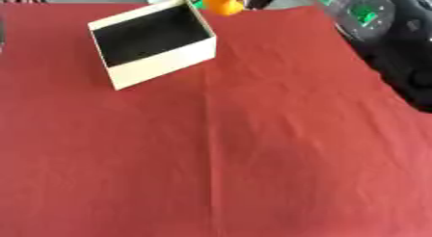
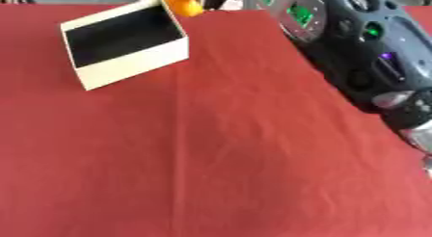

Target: Pick up objects on the table and place them in the box.

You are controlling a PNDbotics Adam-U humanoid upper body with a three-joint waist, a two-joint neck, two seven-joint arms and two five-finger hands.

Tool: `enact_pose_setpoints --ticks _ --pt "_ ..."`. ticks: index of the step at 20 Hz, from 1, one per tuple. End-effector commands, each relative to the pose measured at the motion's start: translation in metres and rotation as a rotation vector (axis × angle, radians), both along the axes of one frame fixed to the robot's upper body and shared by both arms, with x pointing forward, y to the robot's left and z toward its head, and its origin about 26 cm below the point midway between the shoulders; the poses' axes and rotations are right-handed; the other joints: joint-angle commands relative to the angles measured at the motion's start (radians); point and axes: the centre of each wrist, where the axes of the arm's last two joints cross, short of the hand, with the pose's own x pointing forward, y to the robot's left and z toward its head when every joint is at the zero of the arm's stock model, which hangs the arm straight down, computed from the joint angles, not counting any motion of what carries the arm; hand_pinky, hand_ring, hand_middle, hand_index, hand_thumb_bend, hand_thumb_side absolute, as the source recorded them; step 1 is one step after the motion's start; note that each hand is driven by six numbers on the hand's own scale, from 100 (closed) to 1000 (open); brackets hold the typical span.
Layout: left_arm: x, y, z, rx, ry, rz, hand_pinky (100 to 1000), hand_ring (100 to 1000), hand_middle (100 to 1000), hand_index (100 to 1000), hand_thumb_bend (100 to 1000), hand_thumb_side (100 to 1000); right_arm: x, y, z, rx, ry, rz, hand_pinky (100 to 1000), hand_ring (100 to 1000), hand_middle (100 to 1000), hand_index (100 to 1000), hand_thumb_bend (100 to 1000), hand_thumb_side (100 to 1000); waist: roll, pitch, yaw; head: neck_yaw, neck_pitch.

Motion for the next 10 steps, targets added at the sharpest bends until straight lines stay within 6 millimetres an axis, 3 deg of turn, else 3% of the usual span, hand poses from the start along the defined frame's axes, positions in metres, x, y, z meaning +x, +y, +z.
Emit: enact_pose_setpoints --ticks 1,10 --pt "-0.001 -0.004 0.009 0.006 -0.028 -0.027 451 543 609 771 296 623 0.004 0.019 0.007 0.016 -0.041 -0.003 884 716 487 744 100 100 0.006 -0.015 0.009 -0.018 -0.003" --pt "0.000 -0.009 0.011 -0.011 -0.036 -0.056 450 543 608 772 296 622 0.026 0.061 -0.026 0.053 -0.051 -0.024 886 723 493 748 100 100 0.008 -0.002 0.035 -0.077 -0.029"
